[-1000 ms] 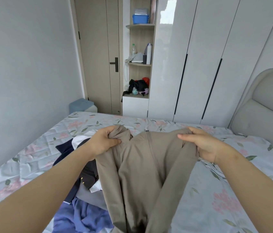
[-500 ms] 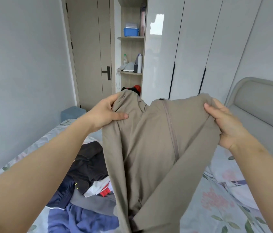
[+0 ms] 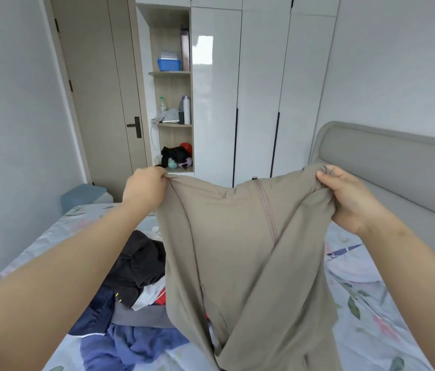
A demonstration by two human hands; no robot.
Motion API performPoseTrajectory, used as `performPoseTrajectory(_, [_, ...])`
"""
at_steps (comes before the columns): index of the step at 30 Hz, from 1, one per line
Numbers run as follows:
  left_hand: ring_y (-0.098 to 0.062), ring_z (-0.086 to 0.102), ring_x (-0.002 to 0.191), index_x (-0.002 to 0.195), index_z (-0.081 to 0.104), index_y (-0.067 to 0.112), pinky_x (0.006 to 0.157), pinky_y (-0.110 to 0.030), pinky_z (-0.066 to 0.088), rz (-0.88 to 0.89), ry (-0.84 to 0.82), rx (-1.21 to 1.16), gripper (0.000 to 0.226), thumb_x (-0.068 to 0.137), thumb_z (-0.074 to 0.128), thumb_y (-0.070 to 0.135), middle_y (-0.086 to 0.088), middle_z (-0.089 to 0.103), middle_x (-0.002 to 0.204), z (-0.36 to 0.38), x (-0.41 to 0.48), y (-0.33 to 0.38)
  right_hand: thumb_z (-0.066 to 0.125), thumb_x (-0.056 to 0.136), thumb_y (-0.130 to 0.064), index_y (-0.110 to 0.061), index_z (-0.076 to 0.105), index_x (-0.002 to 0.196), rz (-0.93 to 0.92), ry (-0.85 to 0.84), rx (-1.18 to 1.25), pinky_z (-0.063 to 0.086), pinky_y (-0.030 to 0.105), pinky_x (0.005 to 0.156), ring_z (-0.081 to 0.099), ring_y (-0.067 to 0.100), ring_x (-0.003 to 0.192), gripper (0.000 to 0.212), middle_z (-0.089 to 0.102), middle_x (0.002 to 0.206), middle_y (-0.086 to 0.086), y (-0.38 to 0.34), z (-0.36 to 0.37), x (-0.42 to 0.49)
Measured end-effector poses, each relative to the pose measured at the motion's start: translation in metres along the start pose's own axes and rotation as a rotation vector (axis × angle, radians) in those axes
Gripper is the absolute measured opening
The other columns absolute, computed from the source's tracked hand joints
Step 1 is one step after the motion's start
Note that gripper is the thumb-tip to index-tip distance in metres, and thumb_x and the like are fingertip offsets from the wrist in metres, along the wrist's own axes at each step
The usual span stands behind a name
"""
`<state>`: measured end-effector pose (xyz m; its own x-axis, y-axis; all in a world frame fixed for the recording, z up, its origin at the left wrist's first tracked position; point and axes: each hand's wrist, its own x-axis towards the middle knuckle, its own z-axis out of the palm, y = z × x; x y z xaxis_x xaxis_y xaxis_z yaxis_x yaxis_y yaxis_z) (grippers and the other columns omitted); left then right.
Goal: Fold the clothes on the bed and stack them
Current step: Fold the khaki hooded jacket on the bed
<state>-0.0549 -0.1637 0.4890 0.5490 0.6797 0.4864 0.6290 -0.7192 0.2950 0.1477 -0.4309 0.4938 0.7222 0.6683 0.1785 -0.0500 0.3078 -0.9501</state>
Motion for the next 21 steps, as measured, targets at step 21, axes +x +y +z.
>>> performPoseTrajectory(21, [-0.018, 0.058, 0.076, 0.088, 0.057, 0.014, 0.069, -0.030, 0.048, -0.460, -0.528, -1.241, 0.025, 0.102, 0.040, 0.026, -0.007, 0.062, 0.086, 0.009, -0.057, -0.005, 0.033, 0.094, 0.008, -0.019, 0.057, 0.099, 0.353, 0.244, 0.098, 0.051, 0.032, 0.059, 0.064, 0.019, 0.062, 0.037, 0.067, 0.074, 0.007, 0.055, 0.003, -0.064])
